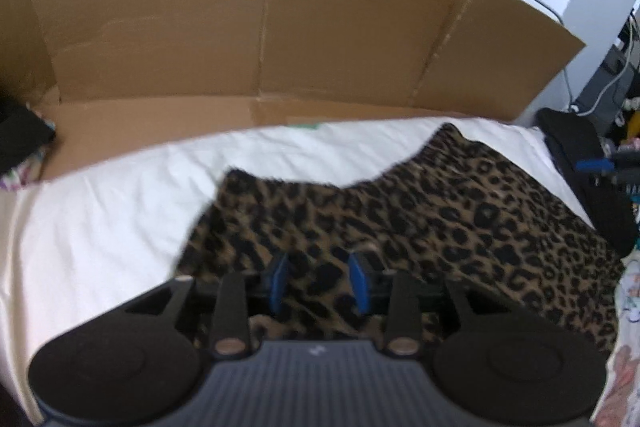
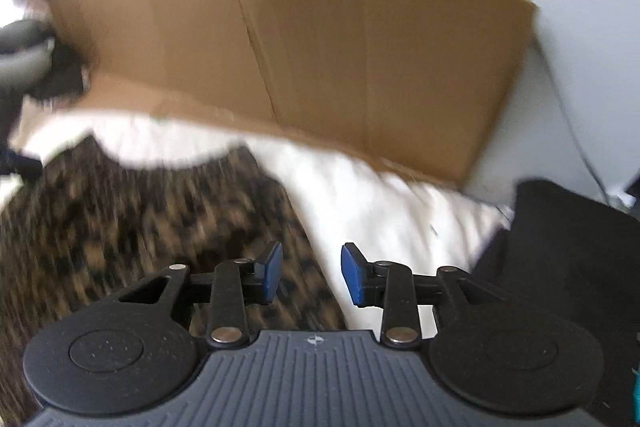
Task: Fold clothes
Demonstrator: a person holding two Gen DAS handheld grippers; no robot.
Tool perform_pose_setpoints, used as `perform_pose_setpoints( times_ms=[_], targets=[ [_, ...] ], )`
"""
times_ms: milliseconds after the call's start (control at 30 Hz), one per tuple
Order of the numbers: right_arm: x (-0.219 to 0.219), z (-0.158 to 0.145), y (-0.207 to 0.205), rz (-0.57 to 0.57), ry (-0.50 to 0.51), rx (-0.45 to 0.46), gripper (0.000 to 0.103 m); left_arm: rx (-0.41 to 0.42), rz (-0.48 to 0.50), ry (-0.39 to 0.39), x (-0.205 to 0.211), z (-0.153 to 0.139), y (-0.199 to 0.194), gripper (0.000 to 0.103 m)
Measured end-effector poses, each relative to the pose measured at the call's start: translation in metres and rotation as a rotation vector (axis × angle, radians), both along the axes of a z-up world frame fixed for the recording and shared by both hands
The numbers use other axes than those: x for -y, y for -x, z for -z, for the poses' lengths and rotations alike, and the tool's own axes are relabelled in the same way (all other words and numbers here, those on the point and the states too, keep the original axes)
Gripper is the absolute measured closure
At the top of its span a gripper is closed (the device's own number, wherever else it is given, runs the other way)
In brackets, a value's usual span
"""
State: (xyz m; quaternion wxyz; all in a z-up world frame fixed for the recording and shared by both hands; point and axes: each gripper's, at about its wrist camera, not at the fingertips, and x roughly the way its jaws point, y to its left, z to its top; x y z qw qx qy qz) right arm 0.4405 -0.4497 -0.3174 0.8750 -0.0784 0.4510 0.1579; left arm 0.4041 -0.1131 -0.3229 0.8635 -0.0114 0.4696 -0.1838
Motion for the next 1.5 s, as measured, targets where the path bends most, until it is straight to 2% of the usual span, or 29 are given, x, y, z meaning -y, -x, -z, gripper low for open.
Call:
perform_pose_setpoints(
  times_ms=[133, 267, 367, 533, 767, 833, 867, 900, 967, 1067, 1167, 1233, 1267, 1300, 1500],
  targets=[
    [0.025, 0.013, 0.022, 0.062, 0.006, -0.036, 0.063, -0.004, 0.029, 0.015, 0.014, 0.006, 0.02, 0.066],
    [0.032, 0.027, 0.041, 0.072, 0.017, -0.069, 0.063, -0.031, 0.033, 0.027, 0.024, 0.016, 0.032, 0.066],
    [0.034, 0.039, 0.052, 0.066, 0.011, -0.105, 0.054, -0.079, 0.029, 0.042, 0.029, 0.029, 0.036, 0.066],
    [0.033, 0.06, 0.062, 0.046, 0.092, -0.122, 0.056, -0.121, 0.01, 0.028, 0.033, 0.044, 0.038, 0.067],
    [0.041, 0.063, 0.071, 0.034, 0.141, -0.093, 0.06, -0.118, -0.007, 0.037, 0.029, 0.038, 0.044, 0.067],
    [0.038, 0.063, 0.074, 0.039, 0.196, -0.067, 0.072, -0.111, -0.01, 0.036, 0.027, 0.035, 0.046, 0.067],
    [0.037, 0.063, 0.075, 0.043, 0.225, -0.054, 0.09, -0.107, -0.013, 0.036, 0.025, 0.032, 0.047, 0.067],
    [0.038, 0.063, 0.076, 0.057, 0.242, -0.042, 0.096, -0.103, -0.018, 0.039, 0.022, 0.03, 0.049, 0.067],
    [0.044, 0.057, 0.08, 0.1, 0.211, -0.038, 0.1, -0.097, -0.031, 0.047, 0.017, 0.026, 0.052, 0.067],
    [0.052, 0.037, 0.095, 0.092, 0.107, -0.002, 0.097, -0.093, -0.054, 0.06, 0.007, 0.021, 0.058, 0.067],
    [0.059, 0.027, 0.11, 0.088, 0.082, 0.007, 0.093, -0.091, -0.075, 0.061, -0.002, 0.018, 0.064, 0.067],
    [0.065, 0.027, 0.118, 0.1, 0.062, -0.007, 0.077, -0.094, -0.093, 0.059, -0.01, 0.017, 0.068, 0.067],
    [0.068, 0.029, 0.122, 0.111, 0.054, -0.014, 0.065, -0.094, -0.101, 0.056, -0.013, 0.017, 0.07, 0.067],
    [0.071, 0.031, 0.126, 0.121, 0.046, -0.021, 0.061, -0.095, -0.11, 0.053, -0.017, 0.016, 0.072, 0.067],
    [0.075, 0.042, 0.136, 0.142, 0.034, -0.035, 0.061, -0.115, -0.17, 0.04, -0.041, 0.016, 0.083, 0.067]
  ],
)
